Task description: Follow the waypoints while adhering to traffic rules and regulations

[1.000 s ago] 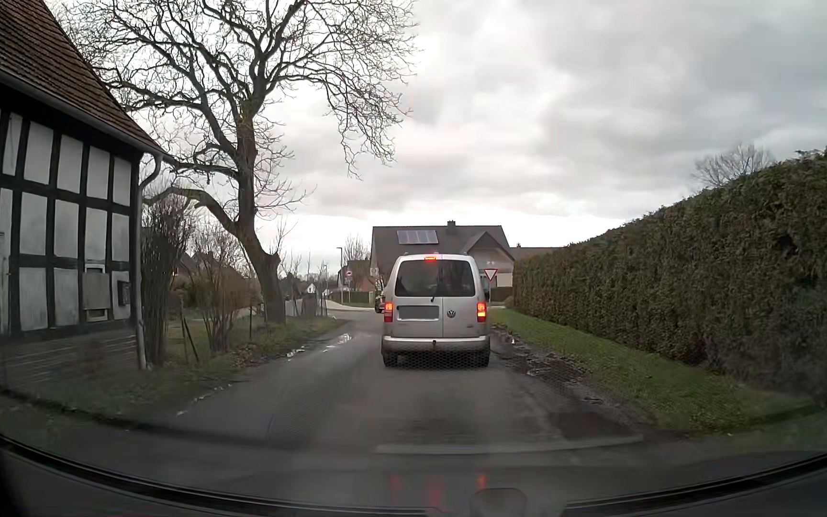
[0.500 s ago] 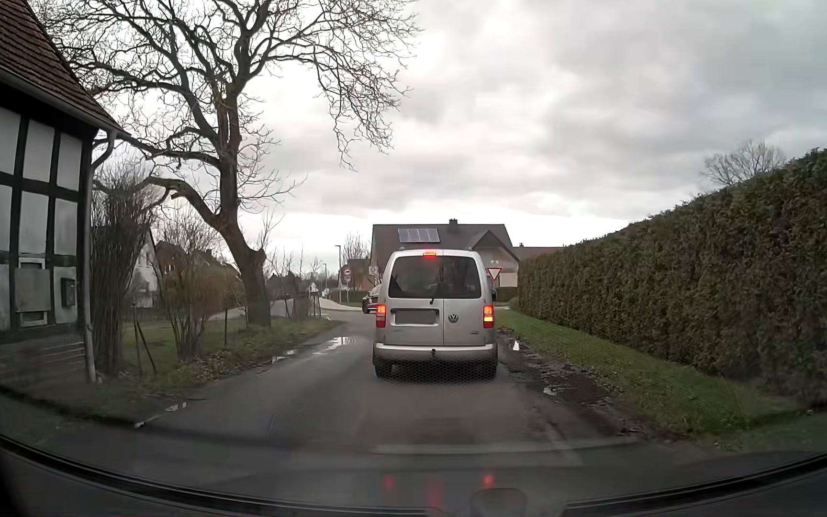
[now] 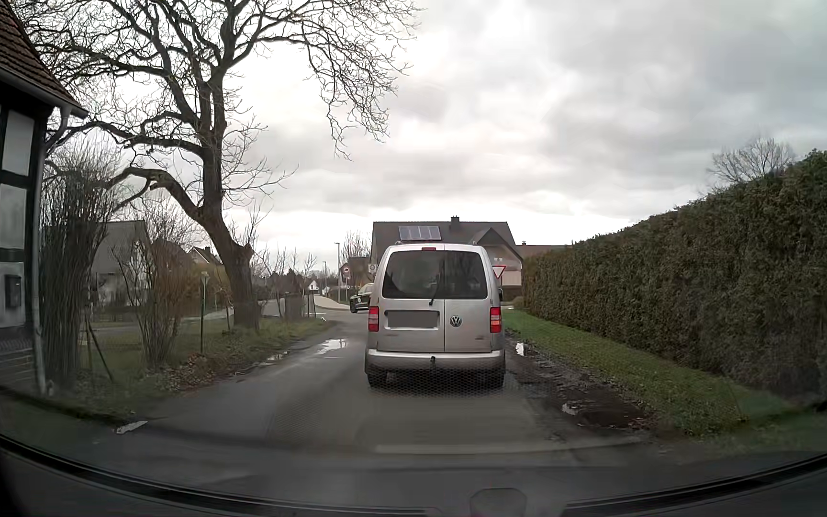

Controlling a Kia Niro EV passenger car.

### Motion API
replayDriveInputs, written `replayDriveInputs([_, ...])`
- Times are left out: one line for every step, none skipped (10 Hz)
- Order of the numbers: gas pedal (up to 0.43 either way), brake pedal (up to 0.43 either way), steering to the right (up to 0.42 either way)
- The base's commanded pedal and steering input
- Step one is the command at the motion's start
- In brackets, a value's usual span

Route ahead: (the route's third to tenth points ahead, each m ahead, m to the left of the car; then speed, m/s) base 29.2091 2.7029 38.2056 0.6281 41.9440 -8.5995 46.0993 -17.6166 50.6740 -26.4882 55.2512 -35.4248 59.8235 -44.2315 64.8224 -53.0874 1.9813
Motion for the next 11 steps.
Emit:
replayDriveInputs([0.000, 0.250, -0.009])
replayDriveInputs([0.000, 0.256, -0.009])
replayDriveInputs([0.000, 0.238, -0.009])
replayDriveInputs([0.000, 0.232, -0.009])
replayDriveInputs([0.000, 0.220, -0.009])
replayDriveInputs([0.000, 0.207, -0.009])
replayDriveInputs([0.000, 0.201, -0.009])
replayDriveInputs([0.000, 0.183, -0.008])
replayDriveInputs([0.000, 0.049, -0.008])
replayDriveInputs([0.000, 0.000, -0.008])
replayDriveInputs([0.000, 0.000, -0.008])
